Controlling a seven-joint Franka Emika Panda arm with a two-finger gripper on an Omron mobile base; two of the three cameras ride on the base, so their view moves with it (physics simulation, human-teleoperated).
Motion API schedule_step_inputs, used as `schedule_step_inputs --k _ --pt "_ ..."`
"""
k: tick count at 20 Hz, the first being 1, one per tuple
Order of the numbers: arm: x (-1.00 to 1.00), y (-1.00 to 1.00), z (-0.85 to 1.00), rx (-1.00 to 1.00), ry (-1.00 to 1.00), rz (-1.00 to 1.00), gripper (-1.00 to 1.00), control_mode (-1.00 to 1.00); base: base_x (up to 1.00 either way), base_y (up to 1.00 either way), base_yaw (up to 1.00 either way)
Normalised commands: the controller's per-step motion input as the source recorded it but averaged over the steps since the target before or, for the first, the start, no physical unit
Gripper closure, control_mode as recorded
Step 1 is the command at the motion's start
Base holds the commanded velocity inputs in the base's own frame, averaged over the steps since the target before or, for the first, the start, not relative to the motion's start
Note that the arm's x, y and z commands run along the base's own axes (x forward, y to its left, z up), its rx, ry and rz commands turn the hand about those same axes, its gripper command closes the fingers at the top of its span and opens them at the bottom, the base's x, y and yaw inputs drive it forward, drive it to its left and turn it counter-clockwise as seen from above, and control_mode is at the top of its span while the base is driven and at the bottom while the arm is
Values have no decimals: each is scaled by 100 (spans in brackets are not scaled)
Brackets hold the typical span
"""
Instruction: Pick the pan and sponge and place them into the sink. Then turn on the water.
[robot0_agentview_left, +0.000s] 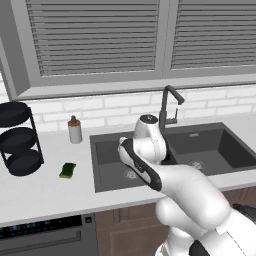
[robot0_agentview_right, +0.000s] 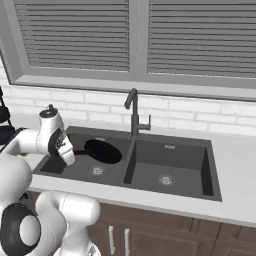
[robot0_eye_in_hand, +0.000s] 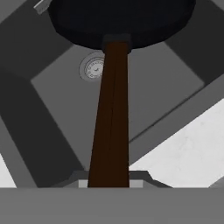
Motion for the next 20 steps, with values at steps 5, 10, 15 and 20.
schedule_step_inputs --k 5,10,15,20 --pt "46 10 -29 0 1 -16 100 -100 0 0 0" --pt "24 13 -29 0 6 -20 100 -100 0 0 0" --pt "5 24 -32 0 6 -19 100 -100 0 0 0" --pt "0 16 -30 0 11 -13 100 -100 0 0 0"
